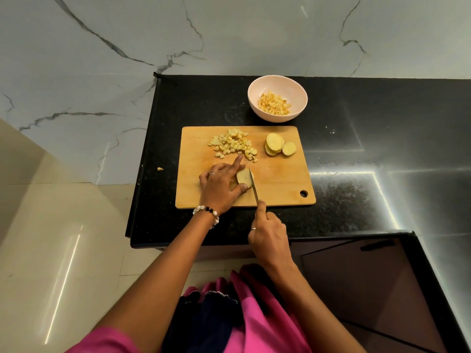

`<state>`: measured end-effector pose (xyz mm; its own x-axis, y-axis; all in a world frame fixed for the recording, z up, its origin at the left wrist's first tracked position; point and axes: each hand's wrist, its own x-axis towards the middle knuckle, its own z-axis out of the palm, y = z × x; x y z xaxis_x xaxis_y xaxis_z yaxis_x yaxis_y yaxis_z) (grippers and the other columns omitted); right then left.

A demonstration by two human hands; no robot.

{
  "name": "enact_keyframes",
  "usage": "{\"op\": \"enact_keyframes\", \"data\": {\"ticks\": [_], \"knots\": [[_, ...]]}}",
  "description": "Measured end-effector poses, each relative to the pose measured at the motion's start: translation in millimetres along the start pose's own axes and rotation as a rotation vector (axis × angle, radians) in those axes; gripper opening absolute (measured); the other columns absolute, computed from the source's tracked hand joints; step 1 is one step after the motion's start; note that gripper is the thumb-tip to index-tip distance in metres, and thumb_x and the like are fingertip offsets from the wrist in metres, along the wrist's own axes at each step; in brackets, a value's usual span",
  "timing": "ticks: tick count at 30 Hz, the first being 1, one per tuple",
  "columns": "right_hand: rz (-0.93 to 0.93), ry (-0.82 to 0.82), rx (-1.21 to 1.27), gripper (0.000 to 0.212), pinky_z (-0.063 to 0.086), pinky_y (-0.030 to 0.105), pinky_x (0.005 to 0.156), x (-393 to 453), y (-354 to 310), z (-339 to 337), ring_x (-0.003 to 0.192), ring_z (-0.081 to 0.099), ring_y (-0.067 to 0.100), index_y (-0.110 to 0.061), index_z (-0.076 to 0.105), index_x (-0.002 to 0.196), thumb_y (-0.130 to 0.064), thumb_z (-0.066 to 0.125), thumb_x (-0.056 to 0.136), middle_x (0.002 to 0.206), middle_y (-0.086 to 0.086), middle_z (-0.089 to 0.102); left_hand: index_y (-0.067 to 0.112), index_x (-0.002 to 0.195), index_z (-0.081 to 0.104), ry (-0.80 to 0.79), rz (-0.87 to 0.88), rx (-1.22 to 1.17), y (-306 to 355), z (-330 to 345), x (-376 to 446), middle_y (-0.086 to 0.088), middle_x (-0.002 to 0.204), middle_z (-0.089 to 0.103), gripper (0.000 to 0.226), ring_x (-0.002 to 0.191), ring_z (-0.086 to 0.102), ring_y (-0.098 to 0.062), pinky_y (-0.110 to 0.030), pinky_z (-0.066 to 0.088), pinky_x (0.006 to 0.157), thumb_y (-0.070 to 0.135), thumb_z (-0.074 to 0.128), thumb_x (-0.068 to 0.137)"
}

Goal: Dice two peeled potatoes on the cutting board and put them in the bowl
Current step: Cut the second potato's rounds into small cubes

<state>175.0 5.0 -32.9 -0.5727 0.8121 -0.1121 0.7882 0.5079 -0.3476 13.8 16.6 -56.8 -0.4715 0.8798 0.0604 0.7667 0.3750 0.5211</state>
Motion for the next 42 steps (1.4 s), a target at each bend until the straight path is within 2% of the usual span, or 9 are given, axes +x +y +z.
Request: {"op": "enact_keyframes", "data": {"ticks": [5, 15, 17, 19, 21, 24, 27, 37, 42], "knots": [[-0.023, 0.038, 0.024, 0.053, 0.031, 0.035, 0.067, 16, -4, -9, 0.093, 0.057, 0.038, -0.003, 0.020, 0.148, -0.012, 0.033, 0.098, 0.112, 0.021, 0.058, 0.043, 0.147, 0.017, 0.003, 0.007, -0.018, -2, 0, 0, 0.027, 0.130, 0.052, 0.076, 0.126, 0.033, -0.006, -0.029, 0.013, 0.091, 0.048, 0.060, 0.084], [-0.008, -0.034, -0.098, 0.057, 0.046, 0.039, 0.076, 27, -19, -4, 0.096, 0.060, 0.038, 0.004, 0.009, 0.148, -0.003, 0.030, 0.095, 0.121, 0.024, 0.052, 0.042, 0.146, 0.020, 0.013, -0.002, -0.034, -3, 1, 0, 0.026, 0.129, 0.054, 0.076, 0.126, 0.035, -0.008, -0.032, 0.016, 0.095, 0.048, 0.061, 0.083], [-0.003, -0.013, -0.087, 0.060, 0.045, 0.039, 0.068, 24, -15, -1, 0.088, 0.061, 0.039, 0.006, 0.014, 0.147, -0.001, 0.037, 0.092, 0.115, 0.025, 0.055, 0.042, 0.146, 0.021, 0.025, -0.004, -0.032, -3, 2, 0, 0.025, 0.129, 0.054, 0.076, 0.126, 0.035, -0.008, -0.031, 0.016, 0.095, 0.048, 0.062, 0.082], [-0.027, -0.025, -0.114, 0.065, 0.035, 0.033, 0.047, 13, -12, 1, 0.059, 0.061, 0.037, 0.013, 0.036, 0.137, 0.005, 0.059, 0.076, 0.089, 0.025, 0.061, 0.042, 0.146, 0.021, 0.025, -0.003, -0.035, -2, 2, 0, 0.024, 0.129, 0.054, 0.076, 0.126, 0.035, -0.008, -0.033, 0.017, 0.096, 0.048, 0.062, 0.082], [-0.029, 0.028, -0.158, 0.066, 0.023, 0.026, 0.039, 7, -7, 8, 0.039, 0.052, 0.031, 0.014, 0.052, 0.123, 0.008, 0.071, 0.060, 0.068, 0.019, 0.058, 0.042, 0.146, 0.022, 0.026, -0.004, -0.039, -2, 2, 0, 0.025, 0.129, 0.054, 0.076, 0.126, 0.036, -0.008, -0.034, 0.018, 0.096, 0.048, 0.062, 0.082], [-0.020, -0.035, -0.044, 0.059, 0.033, 0.035, 0.055, 8, -6, 0, 0.070, 0.060, 0.040, 0.006, 0.031, 0.142, -0.001, 0.050, 0.086, 0.095, 0.023, 0.060, 0.041, 0.146, 0.024, 0.023, -0.002, -0.052, -3, 1, 0, 0.026, 0.129, 0.053, 0.075, 0.125, 0.036, -0.007, -0.032, 0.017, 0.096, 0.047, 0.063, 0.082], [-0.028, 0.011, -0.005, 0.056, 0.036, 0.038, 0.067, 13, -4, -5, 0.091, 0.058, 0.039, -0.001, 0.018, 0.148, -0.008, 0.035, 0.095, 0.113, 0.021, 0.056, 0.040, 0.145, 0.027, 0.019, 0.000, -0.095, -5, 0, 0, 0.025, 0.130, 0.053, 0.076, 0.126, 0.037, -0.007, -0.032, 0.017, 0.096, 0.045, 0.066, 0.081], [-0.027, -0.067, -0.099, 0.059, 0.043, 0.040, 0.076, 26, -19, -8, 0.099, 0.057, 0.039, 0.001, 0.006, 0.149, -0.005, 0.030, 0.096, 0.122, 0.023, 0.051, 0.034, 0.144, 0.031, 0.049, -0.008, -0.180, -5, -1, 0, 0.021, 0.124, 0.059, 0.079, 0.124, 0.041, -0.011, -0.035, 0.022, 0.100, 0.038, 0.072, 0.077], [-0.039, -0.036, -0.102, 0.063, 0.034, 0.035, 0.062, 24, -17, 0, 0.085, 0.061, 0.039, 0.006, 0.011, 0.148, -0.001, 0.038, 0.091, 0.112, 0.024, 0.054, 0.032, 0.144, 0.032, 0.084, -0.021, -0.199, -4, 0, 0, 0.020, 0.121, 0.062, 0.080, 0.122, 0.042, -0.011, -0.033, 0.022, 0.098, 0.039, 0.073, 0.076]]}}
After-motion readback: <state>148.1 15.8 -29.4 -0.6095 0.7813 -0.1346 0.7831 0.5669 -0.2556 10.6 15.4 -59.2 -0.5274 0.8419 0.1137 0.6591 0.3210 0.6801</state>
